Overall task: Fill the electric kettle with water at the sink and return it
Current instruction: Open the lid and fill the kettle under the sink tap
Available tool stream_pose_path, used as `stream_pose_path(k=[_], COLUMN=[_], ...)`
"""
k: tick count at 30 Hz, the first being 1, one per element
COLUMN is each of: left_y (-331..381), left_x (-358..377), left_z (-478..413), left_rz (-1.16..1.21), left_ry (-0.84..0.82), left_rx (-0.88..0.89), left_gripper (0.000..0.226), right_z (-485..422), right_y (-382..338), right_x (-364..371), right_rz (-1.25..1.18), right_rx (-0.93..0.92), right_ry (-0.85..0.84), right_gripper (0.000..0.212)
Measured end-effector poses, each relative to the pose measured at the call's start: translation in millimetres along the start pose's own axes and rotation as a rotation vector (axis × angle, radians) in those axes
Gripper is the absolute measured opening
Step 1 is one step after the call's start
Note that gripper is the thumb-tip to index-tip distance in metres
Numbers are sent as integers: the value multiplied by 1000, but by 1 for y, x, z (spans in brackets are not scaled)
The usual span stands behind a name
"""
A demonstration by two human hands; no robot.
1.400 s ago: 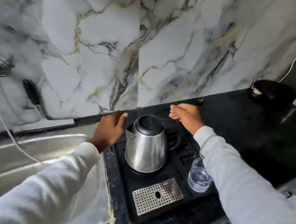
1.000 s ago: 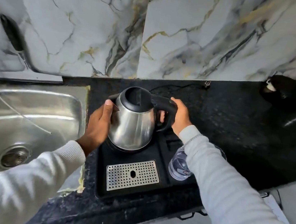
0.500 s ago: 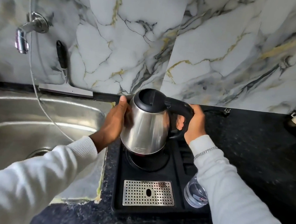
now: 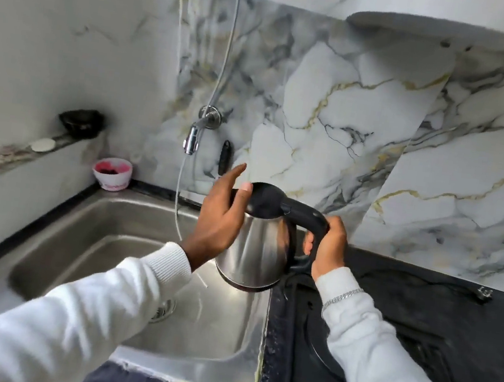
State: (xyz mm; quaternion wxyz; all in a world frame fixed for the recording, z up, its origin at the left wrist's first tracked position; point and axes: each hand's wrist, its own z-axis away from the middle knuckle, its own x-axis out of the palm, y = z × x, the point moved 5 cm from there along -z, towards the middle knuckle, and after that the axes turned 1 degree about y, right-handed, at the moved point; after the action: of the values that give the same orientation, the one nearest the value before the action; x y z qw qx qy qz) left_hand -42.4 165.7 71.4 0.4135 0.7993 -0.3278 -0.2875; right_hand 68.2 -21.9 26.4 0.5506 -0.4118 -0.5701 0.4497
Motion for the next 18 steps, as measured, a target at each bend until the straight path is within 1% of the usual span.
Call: stream_pose_path(k=[2,5,7,9,11,13,16,18], left_y=[-6,-24,-38,-45,-51,-54,-58,-56], left_x=[-14,-29,-41,-48,-55,-58,-60,-58], left_z=[1,1,-2,-9,-19,-29,-45,-59], left_rz=[-153,-343,-400,-400,-425,-429,-382,-449], left_ry=[18,30,79,138,164,159,143,68], left_rx=[64,16,-40,-89,-110,-65,68,186], left_gripper=[54,48,45,41,39,35,29,28], right_z=[4,9,11,12,12,8,-3,-14], right_y=[12,29,41,52,64,76,90,98], right_x=[26,56,81,98,111,123,134,138], right_rz=[5,29,28,17,6,-25,-79,-106], right_rx=[3,-4,-1,5,23,41,76,99], right_ry=[14,30,29,46,59,70,92,110], right_gripper=[38,30,27,25,25,26,24,23])
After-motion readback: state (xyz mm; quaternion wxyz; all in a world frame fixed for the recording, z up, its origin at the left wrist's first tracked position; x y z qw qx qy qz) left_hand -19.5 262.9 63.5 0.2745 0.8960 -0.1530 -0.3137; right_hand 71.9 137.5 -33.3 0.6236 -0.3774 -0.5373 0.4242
